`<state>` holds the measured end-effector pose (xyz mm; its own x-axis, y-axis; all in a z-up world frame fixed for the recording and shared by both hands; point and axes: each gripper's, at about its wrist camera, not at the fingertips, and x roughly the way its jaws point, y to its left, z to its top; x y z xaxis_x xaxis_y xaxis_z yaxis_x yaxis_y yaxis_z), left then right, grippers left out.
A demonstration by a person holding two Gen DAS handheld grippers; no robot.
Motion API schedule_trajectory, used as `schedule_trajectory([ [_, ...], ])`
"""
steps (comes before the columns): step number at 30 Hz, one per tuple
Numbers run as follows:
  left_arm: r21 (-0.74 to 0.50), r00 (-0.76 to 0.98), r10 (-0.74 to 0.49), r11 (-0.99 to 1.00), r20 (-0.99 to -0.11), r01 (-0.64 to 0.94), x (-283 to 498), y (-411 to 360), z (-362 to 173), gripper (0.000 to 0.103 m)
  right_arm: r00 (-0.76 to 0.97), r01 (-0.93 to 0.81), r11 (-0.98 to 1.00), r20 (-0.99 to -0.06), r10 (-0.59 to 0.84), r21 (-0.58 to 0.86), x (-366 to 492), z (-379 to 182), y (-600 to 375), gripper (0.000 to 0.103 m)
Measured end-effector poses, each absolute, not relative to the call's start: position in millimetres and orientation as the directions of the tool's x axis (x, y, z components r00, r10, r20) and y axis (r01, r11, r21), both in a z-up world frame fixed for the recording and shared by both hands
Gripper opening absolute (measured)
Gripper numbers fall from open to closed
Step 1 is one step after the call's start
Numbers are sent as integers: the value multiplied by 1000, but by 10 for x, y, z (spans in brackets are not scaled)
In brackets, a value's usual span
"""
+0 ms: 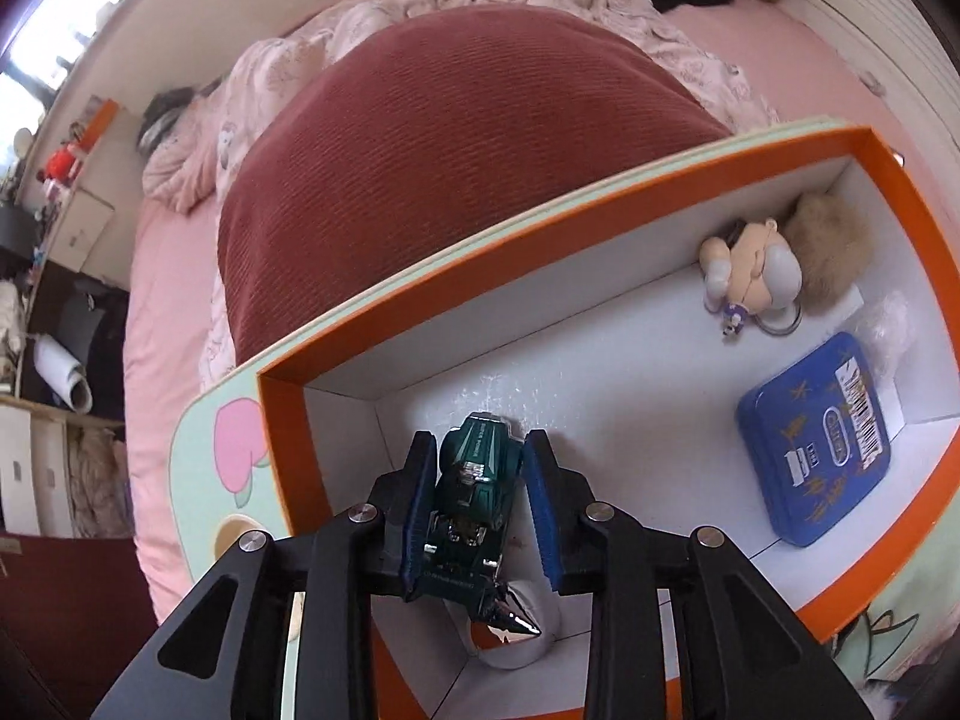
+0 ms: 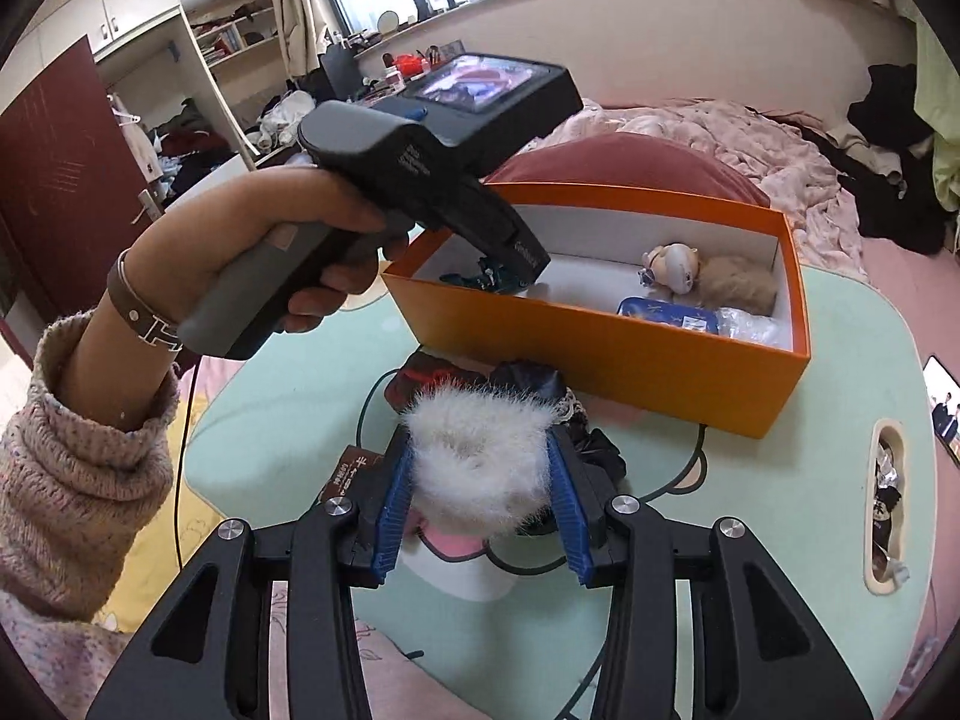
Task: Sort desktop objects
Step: 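Drop the fluffy ball with the right gripper while the left gripper grasps the green car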
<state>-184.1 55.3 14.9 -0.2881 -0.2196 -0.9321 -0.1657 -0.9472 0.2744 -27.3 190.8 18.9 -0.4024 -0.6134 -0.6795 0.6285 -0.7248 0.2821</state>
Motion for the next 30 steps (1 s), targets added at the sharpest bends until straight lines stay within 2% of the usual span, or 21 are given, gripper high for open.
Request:
schedule_trajectory([
  [4, 278, -329, -209, -944, -921, -179, -1837, 599, 143, 29, -396, 628, -722, -678, -619, 292, -282, 186, 1919, 43],
  [5, 256, -355, -179, -949, -917, -184, -1839, 622, 184, 28, -394, 628, -720, -677, -622, 296, -284, 183, 1917, 43],
  [8, 128, -391, -41, -972, -920, -199, -1837, 594, 304, 16, -390, 625, -719, -676, -625, 304, -288, 177, 1910, 43],
  [10, 60, -390, 13, -983, -921, -174, -1827, 518, 392, 16, -392, 623, -722, -678, -621, 301, -278, 175, 1906, 43],
  [11, 55, -403, 16, -985, -915, -166, -1802, 510, 448, 22, -392, 623, -723, -680, -620, 299, -280, 173, 1906, 43],
  [12, 62, -414, 12, -984, -910, -165, -1779, 508, 492, 42, -393, 622, -724, -680, -619, 299, -282, 171, 1908, 43],
  [14, 75, -431, 10, -981, -902, -179, -1721, 549, 559, 65, -391, 618, -728, -686, -613, 298, -296, 158, 1904, 45],
  [16, 129, -425, -39, -974, -905, -186, -1695, 613, 530, 66, -392, 610, -735, -694, -604, 295, -312, 136, 1894, 46],
  [17, 185, -413, -90, -963, -906, -196, -1692, 673, 479, 66, -392, 608, -738, -697, -601, 293, -311, 125, 1890, 46],
  [19, 259, -405, -151, -939, -902, -228, -1696, 783, 407, 55, -391, 605, -740, -700, -598, 294, -312, 108, 1884, 46],
  [20, 242, -363, -148, -942, -920, -231, -1712, 803, 348, 34, -390, 605, -739, -699, -599, 296, -310, 106, 1883, 46],
  [21, 228, -328, -148, -949, -933, -220, -1723, 782, 308, 29, -390, 605, -739, -698, -600, 297, -299, 108, 1881, 46],
  [24, 203, -310, -134, -958, -941, -202, -1759, 740, 274, 26, -394, 605, -739, -695, -602, 298, -287, 118, 1898, 46],
  [28, 0, -313, 55, -985, -948, -174, -1756, 595, 388, 29, -398, 601, -739, -688, -607, 304, -289, 136, 1927, 46],
  [30, -4, -302, 57, -985, -952, -171, -1752, 556, 390, 29, -400, 596, -742, -689, -605, 306, -291, 136, 1929, 46],
])
